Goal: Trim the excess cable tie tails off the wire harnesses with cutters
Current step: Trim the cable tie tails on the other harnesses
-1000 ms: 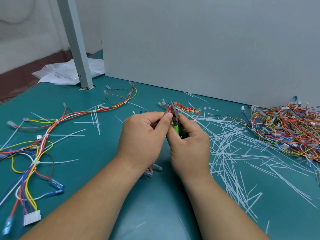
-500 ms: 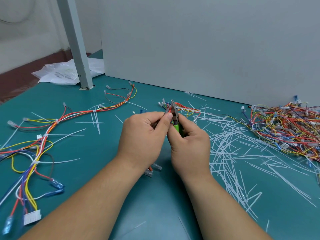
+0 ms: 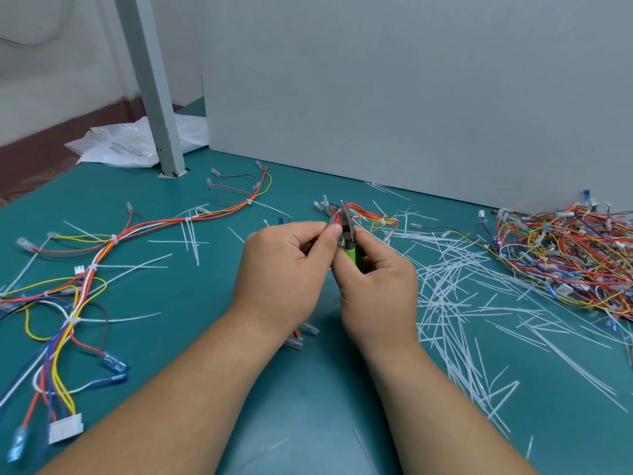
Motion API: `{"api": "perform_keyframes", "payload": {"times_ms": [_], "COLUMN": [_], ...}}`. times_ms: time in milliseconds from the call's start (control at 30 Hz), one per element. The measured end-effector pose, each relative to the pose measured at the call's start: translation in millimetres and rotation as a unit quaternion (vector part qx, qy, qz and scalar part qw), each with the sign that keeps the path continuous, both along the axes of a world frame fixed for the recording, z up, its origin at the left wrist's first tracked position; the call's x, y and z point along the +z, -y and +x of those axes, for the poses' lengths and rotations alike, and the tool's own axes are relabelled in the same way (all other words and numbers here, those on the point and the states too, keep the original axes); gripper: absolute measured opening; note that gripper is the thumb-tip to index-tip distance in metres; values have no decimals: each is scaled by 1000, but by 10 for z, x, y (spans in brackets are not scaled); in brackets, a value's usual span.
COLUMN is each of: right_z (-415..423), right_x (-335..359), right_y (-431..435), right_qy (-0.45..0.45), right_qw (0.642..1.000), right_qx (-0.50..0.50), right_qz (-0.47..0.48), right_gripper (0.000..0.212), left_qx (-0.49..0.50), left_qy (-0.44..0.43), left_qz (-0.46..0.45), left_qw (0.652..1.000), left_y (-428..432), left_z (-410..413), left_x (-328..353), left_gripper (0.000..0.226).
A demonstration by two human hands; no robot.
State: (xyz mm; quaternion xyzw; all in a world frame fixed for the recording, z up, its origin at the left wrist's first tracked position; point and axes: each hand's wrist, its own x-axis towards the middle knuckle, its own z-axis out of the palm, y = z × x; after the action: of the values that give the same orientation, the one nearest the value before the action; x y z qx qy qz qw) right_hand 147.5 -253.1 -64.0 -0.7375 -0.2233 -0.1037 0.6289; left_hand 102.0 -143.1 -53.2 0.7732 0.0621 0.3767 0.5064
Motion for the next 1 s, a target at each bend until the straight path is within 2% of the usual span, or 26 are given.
{"api": "perform_keyframes", "payload": {"times_ms": [200, 267, 333, 400, 467, 533, 567, 833, 1000], "right_z": [-6, -1, 6, 23, 57, 81, 87, 31, 25], "right_x": [-22, 1, 48, 92, 117, 132, 129, 69, 55], "right_y": [5, 10, 7, 16, 39, 53, 52, -21, -16], "right_qy": [-4, -37, -100, -188, -272, -324, -333, -212, -210], "right_qw": [1000, 998, 987, 954, 907, 874, 870, 944, 949], "right_qx": [-1, 1, -9, 9, 52, 79, 80, 59, 44], "right_qz": [7, 52, 129, 232, 317, 354, 354, 246, 230], "right_gripper": [13, 10, 15, 16, 12, 18, 19, 17, 18], "left_qx": [0, 9, 22, 31, 40, 44, 45, 56, 47], "left_qy": [7, 11, 13, 15, 14, 16, 19, 38, 31], "left_qz": [0, 1, 5, 23, 48, 67, 79, 180, 191], "left_qw": [1000, 1000, 1000, 999, 998, 997, 996, 981, 980], "left_y": [1, -3, -5, -3, 12, 25, 30, 44, 44], "left_z": [1, 8, 15, 7, -5, -23, -32, -59, -67], "left_x": [10, 9, -2, -11, -14, -1, 6, 52, 51], "left_gripper": [15, 17, 26, 30, 33, 30, 28, 15, 13]}}
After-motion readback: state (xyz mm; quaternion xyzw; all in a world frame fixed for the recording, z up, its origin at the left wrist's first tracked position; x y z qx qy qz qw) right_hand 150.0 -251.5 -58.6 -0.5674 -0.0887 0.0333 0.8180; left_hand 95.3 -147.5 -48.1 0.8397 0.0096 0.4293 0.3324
